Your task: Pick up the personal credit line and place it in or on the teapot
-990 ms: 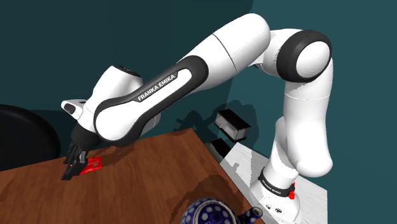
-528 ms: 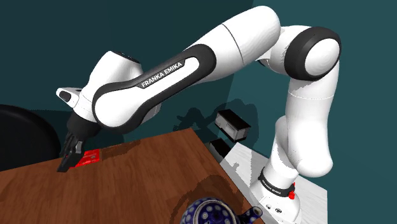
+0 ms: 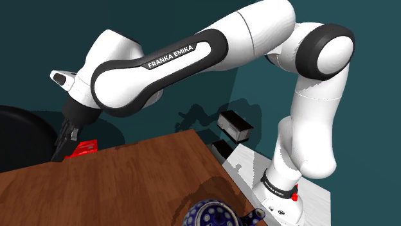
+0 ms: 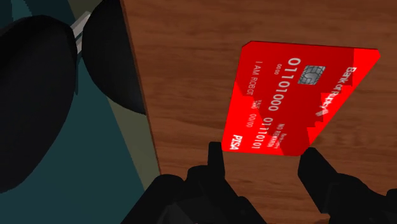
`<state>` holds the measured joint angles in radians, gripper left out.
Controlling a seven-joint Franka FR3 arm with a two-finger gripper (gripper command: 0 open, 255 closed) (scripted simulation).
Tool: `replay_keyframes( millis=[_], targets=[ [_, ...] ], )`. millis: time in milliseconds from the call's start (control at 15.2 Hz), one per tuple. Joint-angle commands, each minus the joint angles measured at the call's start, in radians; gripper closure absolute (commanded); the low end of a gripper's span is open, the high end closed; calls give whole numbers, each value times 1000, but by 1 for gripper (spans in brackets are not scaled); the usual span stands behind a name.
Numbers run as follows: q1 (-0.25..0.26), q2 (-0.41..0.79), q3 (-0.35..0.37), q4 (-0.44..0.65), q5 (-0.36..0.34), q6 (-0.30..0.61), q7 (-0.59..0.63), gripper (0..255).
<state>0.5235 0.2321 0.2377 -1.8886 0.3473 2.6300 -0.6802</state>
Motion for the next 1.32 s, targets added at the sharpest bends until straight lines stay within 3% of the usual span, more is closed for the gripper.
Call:
replay_keyframes(
  millis=[0,990,1254],
  targets=[
    [1,-10,-3,12,-7,-21,10,255],
    [2,-67,-17,136,-54,-198,80,255],
    [16,-213,1,-45,-23,-154,93,255]
  ],
)
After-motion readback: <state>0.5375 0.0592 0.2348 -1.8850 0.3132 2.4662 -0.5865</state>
